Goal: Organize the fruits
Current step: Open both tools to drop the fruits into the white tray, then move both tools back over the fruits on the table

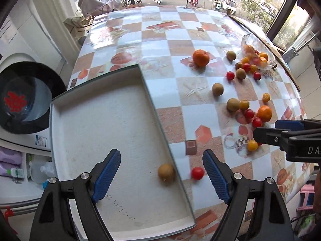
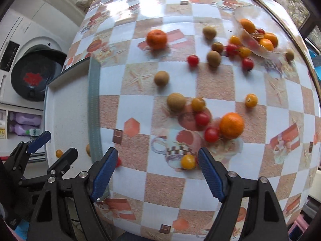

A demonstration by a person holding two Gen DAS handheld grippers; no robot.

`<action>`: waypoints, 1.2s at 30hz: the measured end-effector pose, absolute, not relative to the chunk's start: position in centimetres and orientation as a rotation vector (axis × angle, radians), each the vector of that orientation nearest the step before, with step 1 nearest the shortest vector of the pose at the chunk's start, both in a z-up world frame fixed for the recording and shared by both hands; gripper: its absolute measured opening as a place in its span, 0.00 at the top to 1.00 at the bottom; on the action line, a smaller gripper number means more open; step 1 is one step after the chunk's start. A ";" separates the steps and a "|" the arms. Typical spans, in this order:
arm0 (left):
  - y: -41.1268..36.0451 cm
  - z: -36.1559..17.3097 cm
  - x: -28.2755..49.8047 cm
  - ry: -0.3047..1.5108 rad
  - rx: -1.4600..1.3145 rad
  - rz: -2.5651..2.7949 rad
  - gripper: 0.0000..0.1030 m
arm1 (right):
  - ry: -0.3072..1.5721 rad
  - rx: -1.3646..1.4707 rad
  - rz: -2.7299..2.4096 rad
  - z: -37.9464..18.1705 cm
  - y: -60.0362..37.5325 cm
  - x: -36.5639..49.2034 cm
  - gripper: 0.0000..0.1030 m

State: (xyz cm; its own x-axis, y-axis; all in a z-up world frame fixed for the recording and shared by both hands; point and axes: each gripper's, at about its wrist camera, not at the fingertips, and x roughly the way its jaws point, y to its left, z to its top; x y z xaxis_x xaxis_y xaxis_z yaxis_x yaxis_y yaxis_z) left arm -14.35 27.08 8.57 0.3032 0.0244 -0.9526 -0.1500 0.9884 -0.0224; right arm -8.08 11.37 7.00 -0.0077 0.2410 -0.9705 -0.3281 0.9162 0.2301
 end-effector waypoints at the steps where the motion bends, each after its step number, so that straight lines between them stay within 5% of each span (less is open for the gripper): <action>1: 26.4 8.7 -13.5 1.259 -0.113 0.108 0.18 | 1.514 -0.057 0.425 7.0 10.2 -7.8 0.18; 17: 22.6 3.0 -2.3 1.342 -0.181 0.119 0.18 | 1.511 0.100 0.169 4.1 0.4 0.6 0.19; 29: 21.1 0.6 -0.8 1.374 -0.150 0.122 0.19 | 1.540 0.041 0.204 0.8 2.7 2.5 0.39; 36: 19.7 0.4 -0.3 1.356 -0.107 0.103 0.45 | 1.530 -0.037 0.214 1.0 5.1 2.3 0.71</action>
